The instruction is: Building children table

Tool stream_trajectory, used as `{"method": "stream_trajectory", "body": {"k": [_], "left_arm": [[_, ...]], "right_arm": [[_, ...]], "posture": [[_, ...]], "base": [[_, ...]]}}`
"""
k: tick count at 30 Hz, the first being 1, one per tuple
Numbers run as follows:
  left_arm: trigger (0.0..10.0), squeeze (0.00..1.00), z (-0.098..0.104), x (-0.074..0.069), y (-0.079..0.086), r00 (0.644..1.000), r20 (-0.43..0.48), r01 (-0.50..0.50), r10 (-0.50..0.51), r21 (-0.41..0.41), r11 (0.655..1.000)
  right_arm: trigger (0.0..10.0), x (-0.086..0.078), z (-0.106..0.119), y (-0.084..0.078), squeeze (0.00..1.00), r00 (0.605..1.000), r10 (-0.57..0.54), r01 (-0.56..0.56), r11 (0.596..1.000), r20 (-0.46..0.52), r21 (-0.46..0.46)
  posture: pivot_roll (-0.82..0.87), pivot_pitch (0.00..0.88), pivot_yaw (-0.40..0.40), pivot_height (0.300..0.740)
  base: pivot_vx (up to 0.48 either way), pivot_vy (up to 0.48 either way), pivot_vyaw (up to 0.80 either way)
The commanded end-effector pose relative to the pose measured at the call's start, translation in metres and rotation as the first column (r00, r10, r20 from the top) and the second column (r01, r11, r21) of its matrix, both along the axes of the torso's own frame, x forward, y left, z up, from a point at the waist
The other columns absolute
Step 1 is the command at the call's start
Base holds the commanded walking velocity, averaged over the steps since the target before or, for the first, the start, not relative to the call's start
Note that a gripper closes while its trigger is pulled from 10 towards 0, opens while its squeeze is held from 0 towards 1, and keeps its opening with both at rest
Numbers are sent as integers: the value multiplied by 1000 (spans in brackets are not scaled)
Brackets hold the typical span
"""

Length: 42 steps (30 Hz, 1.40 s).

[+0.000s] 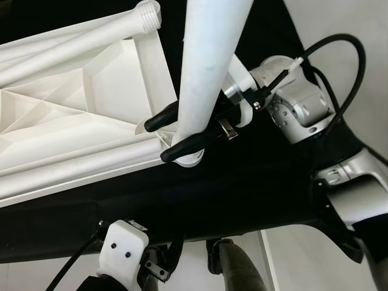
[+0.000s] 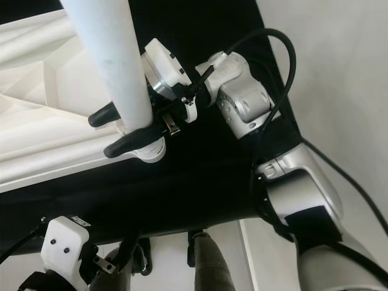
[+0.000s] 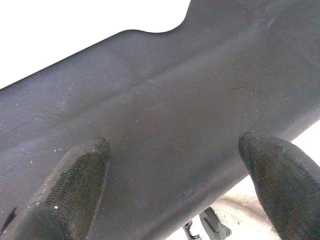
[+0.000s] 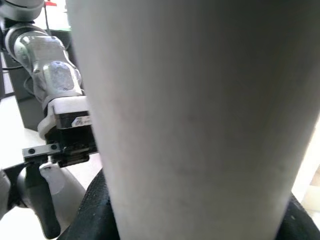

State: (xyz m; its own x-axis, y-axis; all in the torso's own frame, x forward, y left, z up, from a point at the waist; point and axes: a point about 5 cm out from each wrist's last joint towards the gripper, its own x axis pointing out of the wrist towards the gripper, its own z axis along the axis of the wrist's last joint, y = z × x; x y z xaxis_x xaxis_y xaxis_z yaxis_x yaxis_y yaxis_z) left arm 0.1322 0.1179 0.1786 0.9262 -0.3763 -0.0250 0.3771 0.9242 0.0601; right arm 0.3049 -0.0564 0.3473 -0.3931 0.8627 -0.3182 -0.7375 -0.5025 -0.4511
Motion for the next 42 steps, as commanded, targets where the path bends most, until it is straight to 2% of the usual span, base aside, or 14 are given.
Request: {"method": "stream_trajectory", "body": {"k": [1,8,9,13,19,26,31,34,42], "left_arm": [[10000,0,-6,-5,0,999,-50,-12,12,1,1000],[10000,0,-6,-6,0,998,-54,-11,11,0,1000],[10000,0,-6,-6,0,999,-54,-9,9,0,1000],[10000,0,-6,-5,-1,999,-51,-10,10,0,1000],[10000,0,-5,-3,-1,999,-45,-15,15,0,1000],[10000,0,-5,-1,-1,999,-41,-18,18,-2,1000],[10000,0,-5,0,-2,999,-40,-17,16,-3,1000],[10000,0,-6,0,-2,999,-41,-14,14,-2,1000],[10000,0,-7,1,-2,999,-42,-16,16,0,1000]], "right_arm": [[10000,2,-38,0,0,994,7,-26,985,-107,-172],[10000,3,-37,4,0,994,16,-38,979,-108,-200],[10000,7,-31,11,0,991,8,-30,986,-136,-161],[10000,14,-23,22,0,982,-13,-7,994,-188,-106],[10000,20,-22,27,0,977,-33,14,996,-212,-86],[10000,20,-25,23,0,979,-29,14,997,-201,-75],[10000,13,-29,15,0,989,-2,-10,997,-151,-82],[10000,0,-35,10,0,993,51,-66,987,-102,-147],[10000,-7,-38,7,0,991,80,-103,971,-109,-218]], "posture": [[83,519,-6,740],[78,518,-5,740],[77,516,-8,740],[74,512,-13,740],[69,510,-17,740],[70,507,-17,740],[70,507,-17,740],[67,500,-9,740],[66,486,-11,740]], "base": [[0,0,0],[0,0,0],[0,0,0],[0,0,0],[0,0,0],[0,0,0],[0,0,0],[0,0,0],[0,0,0]]}}
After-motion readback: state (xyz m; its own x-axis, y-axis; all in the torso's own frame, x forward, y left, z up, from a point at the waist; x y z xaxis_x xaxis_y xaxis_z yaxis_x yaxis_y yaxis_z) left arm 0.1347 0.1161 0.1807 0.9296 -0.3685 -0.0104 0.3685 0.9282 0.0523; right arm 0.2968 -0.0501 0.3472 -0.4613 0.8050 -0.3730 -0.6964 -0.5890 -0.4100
